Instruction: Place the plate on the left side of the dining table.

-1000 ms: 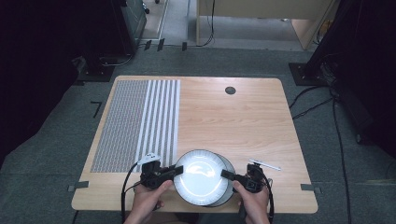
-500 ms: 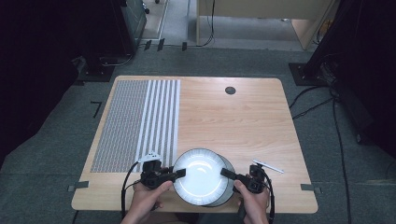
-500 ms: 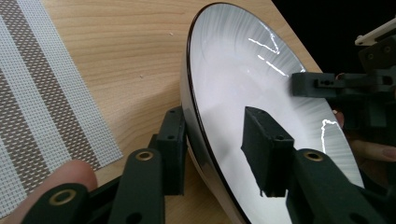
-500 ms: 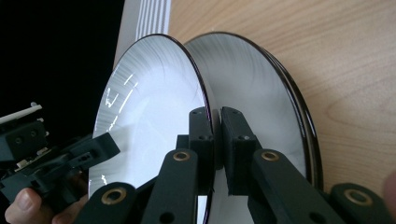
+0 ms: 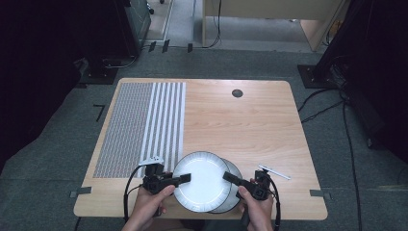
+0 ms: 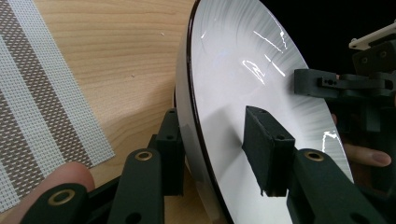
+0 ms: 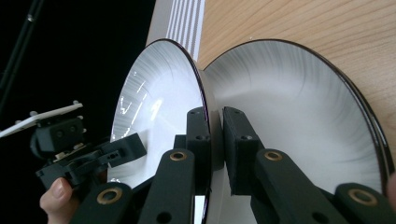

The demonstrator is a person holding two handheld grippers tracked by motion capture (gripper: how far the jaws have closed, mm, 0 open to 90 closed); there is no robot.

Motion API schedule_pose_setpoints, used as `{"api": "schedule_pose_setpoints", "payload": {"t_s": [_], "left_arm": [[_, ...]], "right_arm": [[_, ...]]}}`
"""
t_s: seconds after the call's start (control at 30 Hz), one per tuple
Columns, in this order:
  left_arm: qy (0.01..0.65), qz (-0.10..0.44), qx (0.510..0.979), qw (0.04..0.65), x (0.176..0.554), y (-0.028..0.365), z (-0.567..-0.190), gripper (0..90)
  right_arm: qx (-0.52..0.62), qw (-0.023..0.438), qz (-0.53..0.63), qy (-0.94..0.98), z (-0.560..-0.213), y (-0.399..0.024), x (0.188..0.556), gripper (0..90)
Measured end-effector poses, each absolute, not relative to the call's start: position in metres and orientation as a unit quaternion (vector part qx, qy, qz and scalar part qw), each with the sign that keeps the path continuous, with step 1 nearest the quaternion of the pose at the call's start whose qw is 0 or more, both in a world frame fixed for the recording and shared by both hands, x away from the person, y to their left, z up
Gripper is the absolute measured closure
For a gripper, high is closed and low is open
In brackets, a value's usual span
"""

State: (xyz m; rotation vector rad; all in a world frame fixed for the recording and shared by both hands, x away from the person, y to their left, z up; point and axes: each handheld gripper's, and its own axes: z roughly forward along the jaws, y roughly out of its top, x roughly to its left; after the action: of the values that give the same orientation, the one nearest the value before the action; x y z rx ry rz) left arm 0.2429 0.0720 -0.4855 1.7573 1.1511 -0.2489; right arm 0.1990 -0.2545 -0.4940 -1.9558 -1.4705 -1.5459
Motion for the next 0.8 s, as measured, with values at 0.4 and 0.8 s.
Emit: {"api": "schedule_pose_setpoints", "payload": {"t_s": [0.4,0.8], "left_arm": [[0.488,-0.158,0.669,0.537,0.246,0.089,-0.485,80.5],[0.501,-0.149,0.657,0.543,0.252,0.106,-0.482,80.8]], "right_arm": [[-0.668,0.114,-0.544,-0.495,-0.488,-0.253,0.206,75.1],[-0.638,0.071,-0.539,-0.546,-0.475,-0.23,0.217,65.0]]}}
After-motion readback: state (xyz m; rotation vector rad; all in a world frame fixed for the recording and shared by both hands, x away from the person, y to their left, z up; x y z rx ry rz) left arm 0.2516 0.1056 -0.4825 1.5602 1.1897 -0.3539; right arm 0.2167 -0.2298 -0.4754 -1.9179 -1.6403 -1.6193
